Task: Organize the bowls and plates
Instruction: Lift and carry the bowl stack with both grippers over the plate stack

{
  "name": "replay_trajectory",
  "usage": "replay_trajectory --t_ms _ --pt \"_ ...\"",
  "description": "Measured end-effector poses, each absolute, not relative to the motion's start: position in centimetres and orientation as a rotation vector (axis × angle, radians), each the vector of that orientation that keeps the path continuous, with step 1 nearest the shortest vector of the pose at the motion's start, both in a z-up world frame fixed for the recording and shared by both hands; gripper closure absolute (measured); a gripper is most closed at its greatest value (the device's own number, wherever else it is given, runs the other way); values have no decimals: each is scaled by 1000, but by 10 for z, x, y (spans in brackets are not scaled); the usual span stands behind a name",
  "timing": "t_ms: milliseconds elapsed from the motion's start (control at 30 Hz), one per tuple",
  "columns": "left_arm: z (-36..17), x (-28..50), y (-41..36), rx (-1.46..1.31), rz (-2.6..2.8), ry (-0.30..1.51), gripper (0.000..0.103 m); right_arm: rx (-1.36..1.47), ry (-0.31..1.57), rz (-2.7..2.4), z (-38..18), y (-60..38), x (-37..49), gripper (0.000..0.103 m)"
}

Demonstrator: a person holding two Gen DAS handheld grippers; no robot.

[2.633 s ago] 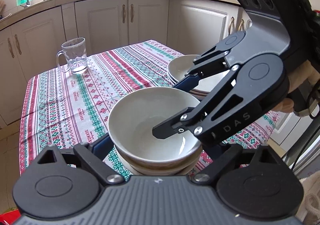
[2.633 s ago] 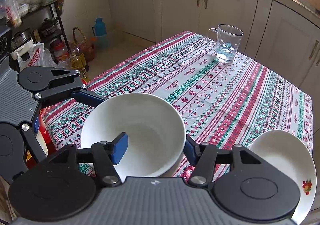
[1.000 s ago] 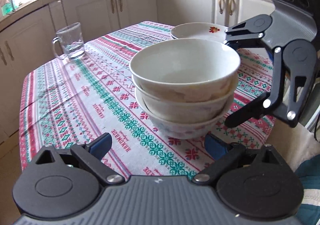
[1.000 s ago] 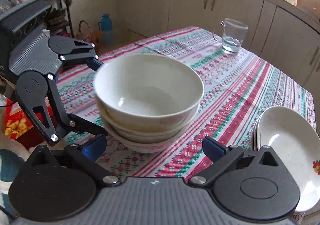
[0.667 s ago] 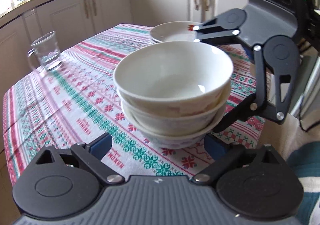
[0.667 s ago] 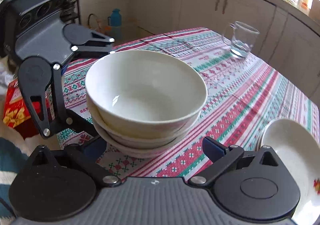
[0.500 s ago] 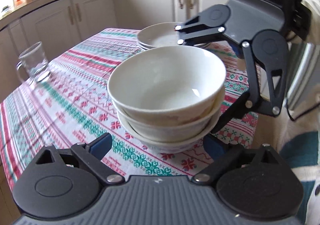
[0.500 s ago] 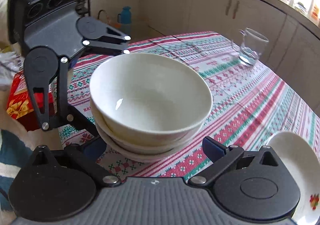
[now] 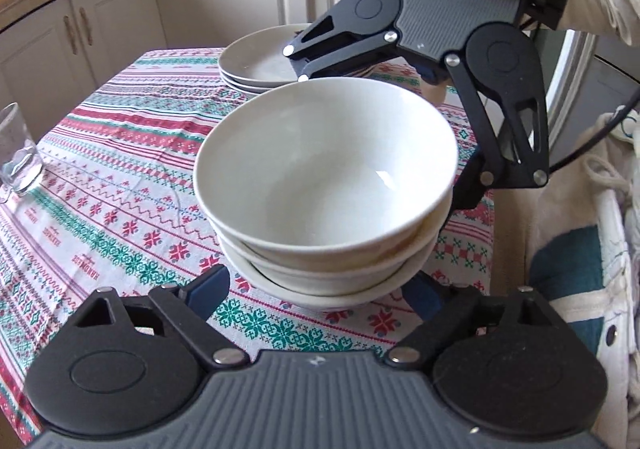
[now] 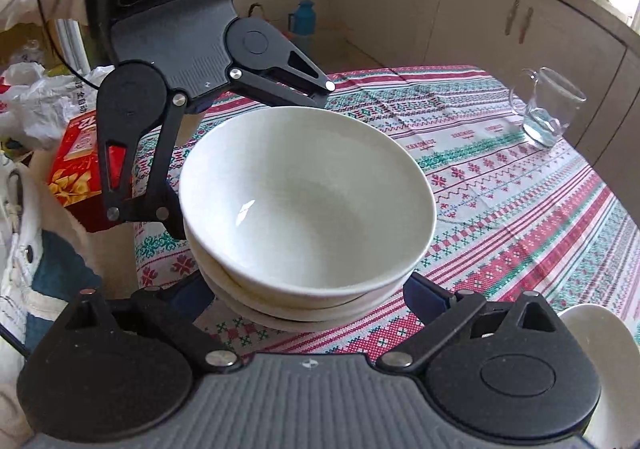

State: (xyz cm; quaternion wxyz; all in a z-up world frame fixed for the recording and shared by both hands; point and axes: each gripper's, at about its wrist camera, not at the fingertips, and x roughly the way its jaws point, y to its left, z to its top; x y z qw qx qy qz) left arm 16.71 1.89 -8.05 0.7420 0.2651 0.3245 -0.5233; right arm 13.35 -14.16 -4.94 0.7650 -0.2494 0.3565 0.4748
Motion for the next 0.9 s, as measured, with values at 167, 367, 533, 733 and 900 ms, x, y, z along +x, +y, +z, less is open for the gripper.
replay_trajectory --t_ms 167,367,533,733,900 --pt "-82 174 18 579 -1181 724 12 -535 790 1054 -52 -140 138 2" --pt "-80 176 19 595 -1217 717 16 -544 799 1075 -52 -138 141 5" --pt "-78 176 17 612 -1239 703 16 -542 813 1081 -51 -138 141 7" --pt "-75 177 17 623 -1260 698 16 -544 824 1080 -52 -137 142 7" --pt "-75 177 17 622 -1266 696 16 -543 832 1079 -52 -137 142 7"
